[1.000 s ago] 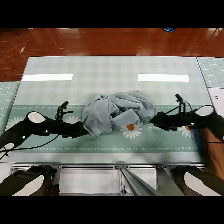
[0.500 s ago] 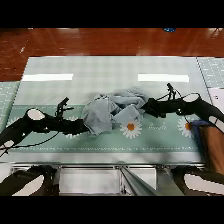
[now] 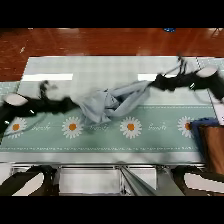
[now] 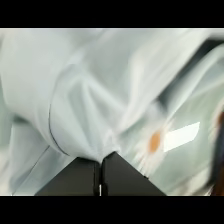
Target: Fold the shirts.
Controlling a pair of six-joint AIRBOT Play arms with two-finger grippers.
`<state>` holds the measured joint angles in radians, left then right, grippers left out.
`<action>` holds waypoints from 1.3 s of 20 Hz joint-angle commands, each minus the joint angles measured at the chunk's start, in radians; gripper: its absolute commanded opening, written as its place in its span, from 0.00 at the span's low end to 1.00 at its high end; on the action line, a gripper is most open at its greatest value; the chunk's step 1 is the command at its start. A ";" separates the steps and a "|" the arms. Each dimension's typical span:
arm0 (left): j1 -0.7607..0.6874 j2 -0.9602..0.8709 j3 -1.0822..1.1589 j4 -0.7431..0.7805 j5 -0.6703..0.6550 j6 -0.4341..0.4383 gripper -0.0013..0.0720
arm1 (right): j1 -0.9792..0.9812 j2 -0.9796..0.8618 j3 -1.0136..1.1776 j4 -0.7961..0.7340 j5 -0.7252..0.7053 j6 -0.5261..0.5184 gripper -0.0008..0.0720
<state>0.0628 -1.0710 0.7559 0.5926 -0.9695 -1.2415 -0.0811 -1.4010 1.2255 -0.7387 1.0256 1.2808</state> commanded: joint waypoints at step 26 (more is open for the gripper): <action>0.450 0.454 0.688 0.063 -0.377 -0.080 0.04 | -0.092 0.729 0.312 -0.401 0.443 0.121 0.05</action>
<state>0.5083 -0.6182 1.5959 0.6052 -1.2877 -1.3010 -0.1726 -0.6868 1.7103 -1.1633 1.4815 1.4002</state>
